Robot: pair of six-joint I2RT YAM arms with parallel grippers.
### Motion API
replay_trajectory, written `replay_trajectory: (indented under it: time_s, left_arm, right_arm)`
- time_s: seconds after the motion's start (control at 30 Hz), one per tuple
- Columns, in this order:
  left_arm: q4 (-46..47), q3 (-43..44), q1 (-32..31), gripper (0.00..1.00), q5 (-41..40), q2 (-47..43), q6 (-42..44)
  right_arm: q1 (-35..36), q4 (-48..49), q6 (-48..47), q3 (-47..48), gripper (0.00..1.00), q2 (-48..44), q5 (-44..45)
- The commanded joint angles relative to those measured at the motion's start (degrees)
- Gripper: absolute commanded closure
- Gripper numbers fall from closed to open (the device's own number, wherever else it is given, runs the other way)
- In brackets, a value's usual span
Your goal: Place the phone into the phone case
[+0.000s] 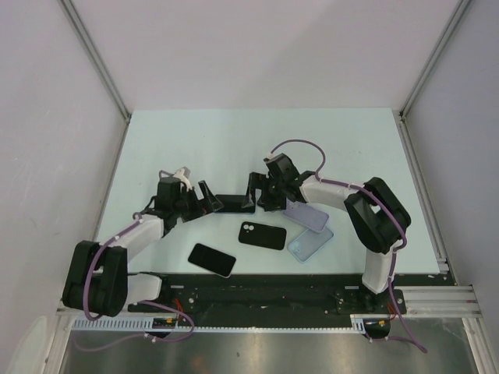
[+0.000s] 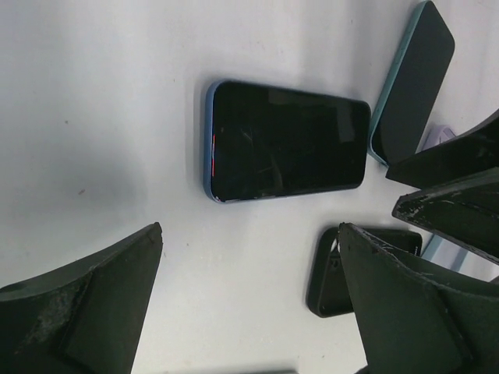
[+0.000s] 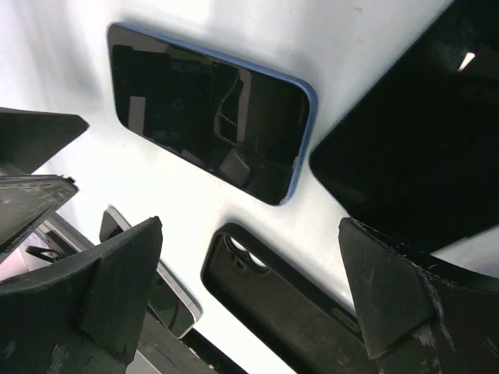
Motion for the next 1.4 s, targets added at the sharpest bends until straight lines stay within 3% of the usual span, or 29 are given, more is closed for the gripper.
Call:
replay_trajectory:
  time_s: [0.0,0.47,0.7,1.0,1.37]
  left_arm:
    - [1.14,4.04,0.59,0.0,-0.79,2.58,2.74]
    - [3.6,9.84,0.59,0.01,3.33,18.13,5.55]
    - [6.22,9.76,0.42,0.1,8.6,21.21,4.94]
    - [8.08,8.88,-0.38,0.15,12.12,18.23,3.1]
    - [8.17,8.35,-1.87,0.17,16.26,7.07,-0.51]
  right_arm:
    - [-0.51,5.35,2.45,-0.09,0.0,1.54,-1.65]
    - [-1.3,12.74,5.26,-0.09,0.0,6.2,-3.32]
    - [-0.51,15.11,6.76,-0.09,0.0,6.91,-6.14]
    - [-0.16,14.94,7.02,-0.18,0.0,7.17,-6.75]
    - [0.11,17.22,8.17,-2.99,0.0,4.89,-8.25]
